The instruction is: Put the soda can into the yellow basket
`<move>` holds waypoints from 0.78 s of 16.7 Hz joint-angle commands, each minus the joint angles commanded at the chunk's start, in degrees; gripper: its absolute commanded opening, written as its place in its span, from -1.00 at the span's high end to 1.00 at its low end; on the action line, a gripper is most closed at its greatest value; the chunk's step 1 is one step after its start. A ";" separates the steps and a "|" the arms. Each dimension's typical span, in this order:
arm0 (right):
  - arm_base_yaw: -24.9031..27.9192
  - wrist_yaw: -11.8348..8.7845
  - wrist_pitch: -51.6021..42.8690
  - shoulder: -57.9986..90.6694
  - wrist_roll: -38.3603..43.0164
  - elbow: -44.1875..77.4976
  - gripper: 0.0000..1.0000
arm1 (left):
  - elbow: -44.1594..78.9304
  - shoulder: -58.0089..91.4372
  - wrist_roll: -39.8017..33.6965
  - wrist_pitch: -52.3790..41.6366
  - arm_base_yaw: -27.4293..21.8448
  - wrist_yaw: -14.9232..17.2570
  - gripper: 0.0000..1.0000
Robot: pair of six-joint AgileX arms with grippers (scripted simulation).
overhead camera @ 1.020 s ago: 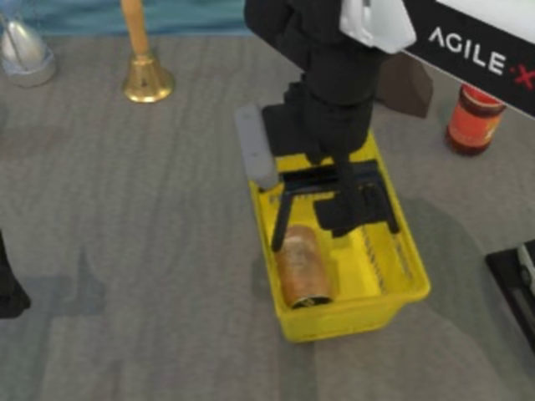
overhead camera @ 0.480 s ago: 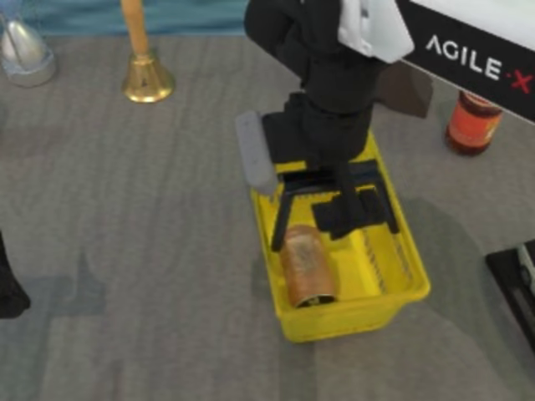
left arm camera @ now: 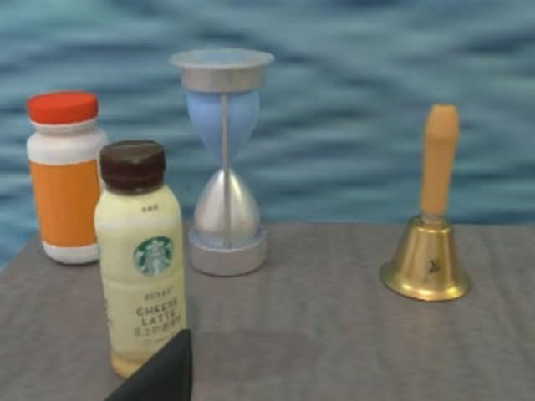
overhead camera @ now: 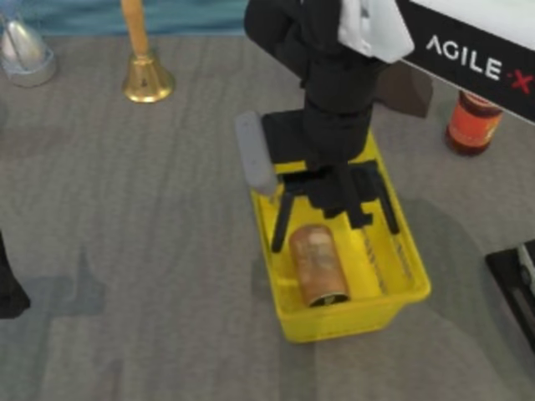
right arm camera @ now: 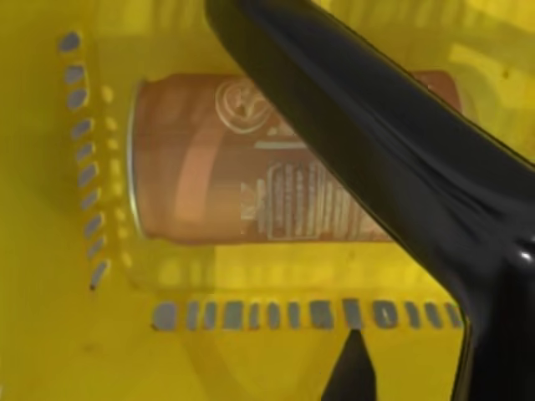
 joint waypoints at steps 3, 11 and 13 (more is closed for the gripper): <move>0.00 0.00 0.00 0.00 0.00 0.00 1.00 | 0.00 0.00 0.00 0.00 0.00 0.00 -1.00; 0.00 0.00 0.00 0.00 0.00 0.00 1.00 | 0.00 0.00 0.00 0.00 0.00 0.00 -1.00; 0.00 0.00 0.00 0.00 0.00 0.00 1.00 | 0.00 0.00 0.00 0.00 0.00 0.00 -1.00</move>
